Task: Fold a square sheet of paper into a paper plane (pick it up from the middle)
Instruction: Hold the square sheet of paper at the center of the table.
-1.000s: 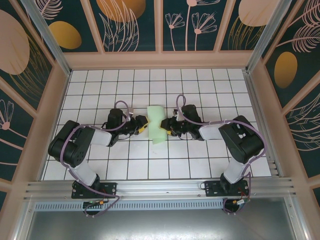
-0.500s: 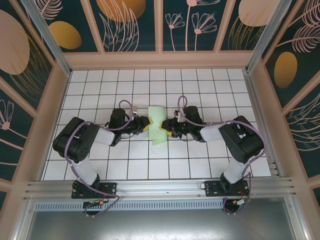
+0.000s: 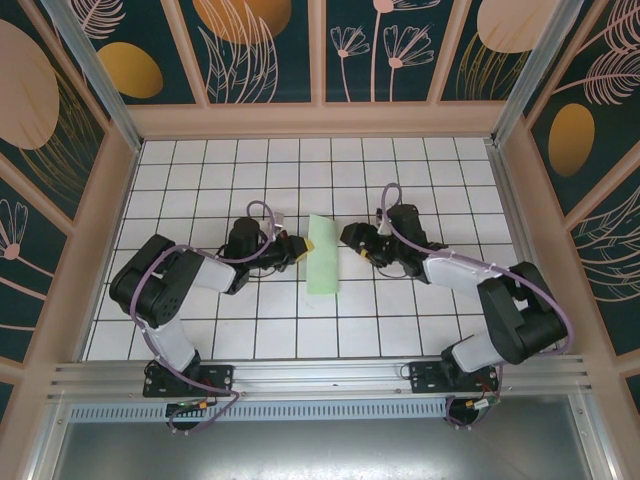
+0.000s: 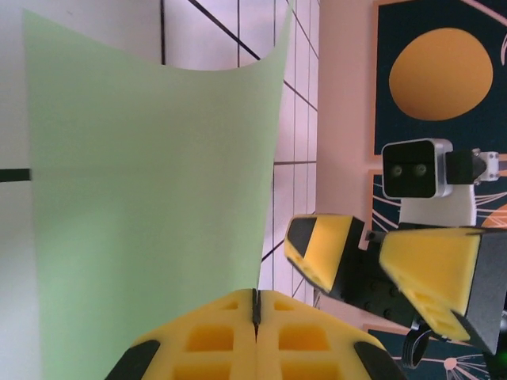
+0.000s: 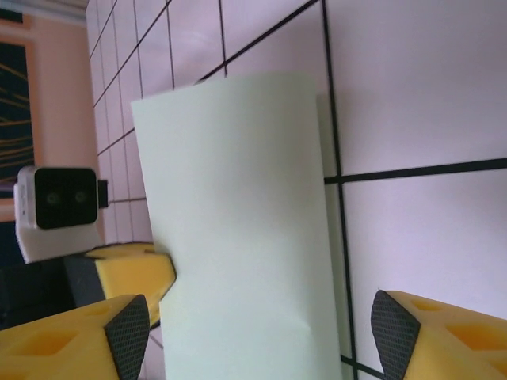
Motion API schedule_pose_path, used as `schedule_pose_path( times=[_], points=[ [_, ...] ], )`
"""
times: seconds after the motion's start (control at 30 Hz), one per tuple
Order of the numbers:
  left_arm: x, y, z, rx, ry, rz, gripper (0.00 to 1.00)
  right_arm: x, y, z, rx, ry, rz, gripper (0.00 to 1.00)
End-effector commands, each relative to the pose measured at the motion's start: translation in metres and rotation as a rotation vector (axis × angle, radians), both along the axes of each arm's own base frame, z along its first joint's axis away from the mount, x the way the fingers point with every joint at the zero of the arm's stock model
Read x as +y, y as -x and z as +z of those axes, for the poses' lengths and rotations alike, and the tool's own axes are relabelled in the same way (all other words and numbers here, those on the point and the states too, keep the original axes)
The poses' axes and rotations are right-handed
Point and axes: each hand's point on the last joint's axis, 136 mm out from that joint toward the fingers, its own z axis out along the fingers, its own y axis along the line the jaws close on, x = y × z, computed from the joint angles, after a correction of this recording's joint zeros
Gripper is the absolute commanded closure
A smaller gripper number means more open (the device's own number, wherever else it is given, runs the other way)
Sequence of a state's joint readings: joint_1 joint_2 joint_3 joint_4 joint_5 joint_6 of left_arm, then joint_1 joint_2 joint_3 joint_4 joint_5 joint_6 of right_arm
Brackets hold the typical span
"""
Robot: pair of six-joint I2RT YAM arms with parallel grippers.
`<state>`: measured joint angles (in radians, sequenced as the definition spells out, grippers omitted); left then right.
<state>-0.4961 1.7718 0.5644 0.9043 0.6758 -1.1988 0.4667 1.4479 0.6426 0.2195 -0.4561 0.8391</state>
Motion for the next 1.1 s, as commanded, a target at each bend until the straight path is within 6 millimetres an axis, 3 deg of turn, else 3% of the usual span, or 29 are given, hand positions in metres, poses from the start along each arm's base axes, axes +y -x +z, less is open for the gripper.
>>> schedule_pose_path(
  times=[0.0, 0.23, 0.37, 0.57, 0.83, 1.07],
  points=[
    [-0.019, -0.004, 0.024, -0.069, 0.033, -0.021, 1.00, -0.018, 0.000, -0.011, 0.006, 0.085, -0.021, 0.22],
    [-0.034, -0.002, 0.004, 0.003, 0.026, -0.037, 1.00, 0.000, 0.011, -0.012, 0.011, -0.017, 0.100, 0.23],
    [-0.027, -0.005, -0.020, 0.046, -0.083, -0.008, 1.00, 0.004, 0.014, -0.020, 0.037, -0.031, 0.122, 0.26],
    [-0.010, -0.008, -0.039, 0.051, -0.243, 0.046, 1.00, 0.012, 0.015, -0.036, 0.084, 0.001, 0.158, 0.31],
    [-0.002, -0.011, -0.044, 0.052, -0.309, 0.068, 1.00, 0.033, 0.016, -0.053, 0.132, 0.036, 0.216, 0.40],
    [0.001, -0.012, -0.041, 0.046, -0.333, 0.075, 0.90, 0.027, 0.016, -0.076, 0.184, 0.131, 0.196, 0.48]
  ],
)
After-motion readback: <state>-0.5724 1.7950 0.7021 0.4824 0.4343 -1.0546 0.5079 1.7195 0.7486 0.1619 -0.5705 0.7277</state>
